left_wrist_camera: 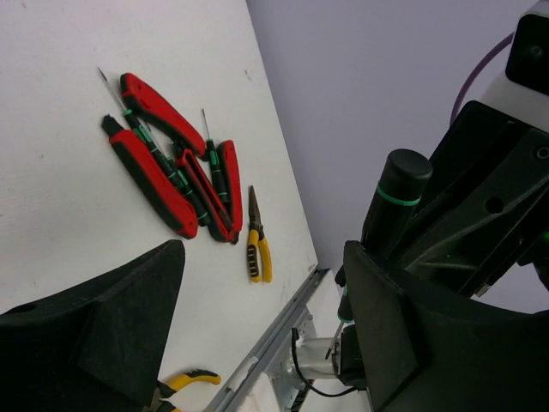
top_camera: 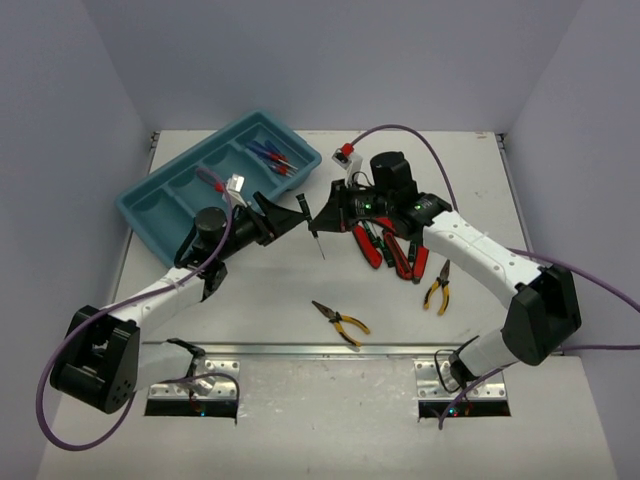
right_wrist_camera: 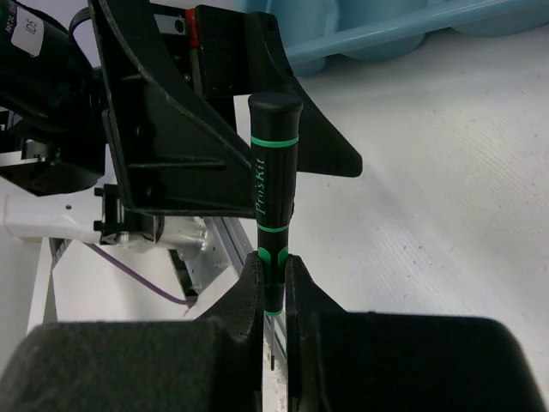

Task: Sort the tools into containers

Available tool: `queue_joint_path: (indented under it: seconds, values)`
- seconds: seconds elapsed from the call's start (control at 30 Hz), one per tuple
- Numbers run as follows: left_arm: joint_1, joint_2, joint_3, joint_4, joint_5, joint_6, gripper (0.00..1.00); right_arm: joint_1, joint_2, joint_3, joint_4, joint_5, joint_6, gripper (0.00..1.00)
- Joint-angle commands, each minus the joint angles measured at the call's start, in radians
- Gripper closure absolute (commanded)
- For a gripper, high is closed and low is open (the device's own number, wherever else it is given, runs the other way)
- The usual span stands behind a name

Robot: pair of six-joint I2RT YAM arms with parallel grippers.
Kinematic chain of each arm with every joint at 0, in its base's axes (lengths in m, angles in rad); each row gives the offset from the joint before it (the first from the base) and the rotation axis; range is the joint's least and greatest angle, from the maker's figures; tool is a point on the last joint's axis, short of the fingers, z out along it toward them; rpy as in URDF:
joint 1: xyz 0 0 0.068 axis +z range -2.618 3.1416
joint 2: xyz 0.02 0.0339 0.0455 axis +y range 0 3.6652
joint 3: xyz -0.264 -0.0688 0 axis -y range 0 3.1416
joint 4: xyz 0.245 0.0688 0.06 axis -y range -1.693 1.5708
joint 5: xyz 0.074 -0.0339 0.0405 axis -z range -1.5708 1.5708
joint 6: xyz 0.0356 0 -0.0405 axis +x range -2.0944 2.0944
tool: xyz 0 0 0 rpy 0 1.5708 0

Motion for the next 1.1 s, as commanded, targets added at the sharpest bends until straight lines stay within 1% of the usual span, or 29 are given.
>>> queue_joint_path:
  seconds: [0.0,0.13,0.23,0.4,0.47,0.53,0.6,0.77,0.9,1.0,1.03,1.07]
  values:
    - [-0.012,0.002,0.063,0.168,-0.011,-0.038,0.3,-0.001,-0.03,-0.006,0.088,-0.087,0.053,1.0]
    - [-0.026,-0.006,0.056,0.215,0.013,-0.043,0.3,-0.002,-0.032,-0.001,0.07,-0.026,0.063,1.0]
    - [-0.029,-0.013,0.049,0.218,0.021,-0.035,0.27,-0.002,-0.028,0.004,0.059,0.016,0.081,1.0]
    - [-0.03,-0.029,0.044,0.217,0.009,-0.024,0.26,-0.002,-0.012,0.006,0.05,0.067,0.108,1.0]
    - [-0.03,-0.038,0.044,0.2,-0.012,-0.013,0.23,-0.002,-0.014,0.003,0.05,0.082,0.114,1.0]
    - [-0.03,-0.054,0.042,0.182,-0.032,0.0,0.15,-0.002,-0.02,0.003,0.05,0.09,0.114,1.0]
    - [-0.03,-0.069,0.039,0.168,-0.051,0.007,0.11,-0.001,-0.028,-0.001,0.05,0.107,0.115,1.0]
    - [-0.03,-0.097,0.033,0.157,-0.082,0.012,0.04,-0.002,-0.035,-0.001,0.049,0.107,0.121,1.0]
    - [-0.03,-0.096,0.031,0.199,-0.07,0.001,0.03,-0.002,-0.023,0.001,0.054,0.096,0.124,1.0]
    - [-0.034,-0.086,0.036,0.223,-0.059,-0.008,0.04,-0.001,-0.017,-0.004,0.072,0.08,0.131,1.0]
    - [-0.035,-0.073,0.04,0.223,-0.054,-0.008,0.05,-0.002,-0.017,-0.003,0.077,0.065,0.133,1.0]
    - [-0.038,-0.052,0.047,0.228,-0.048,-0.01,0.11,-0.001,-0.017,-0.003,0.086,0.048,0.134,1.0]
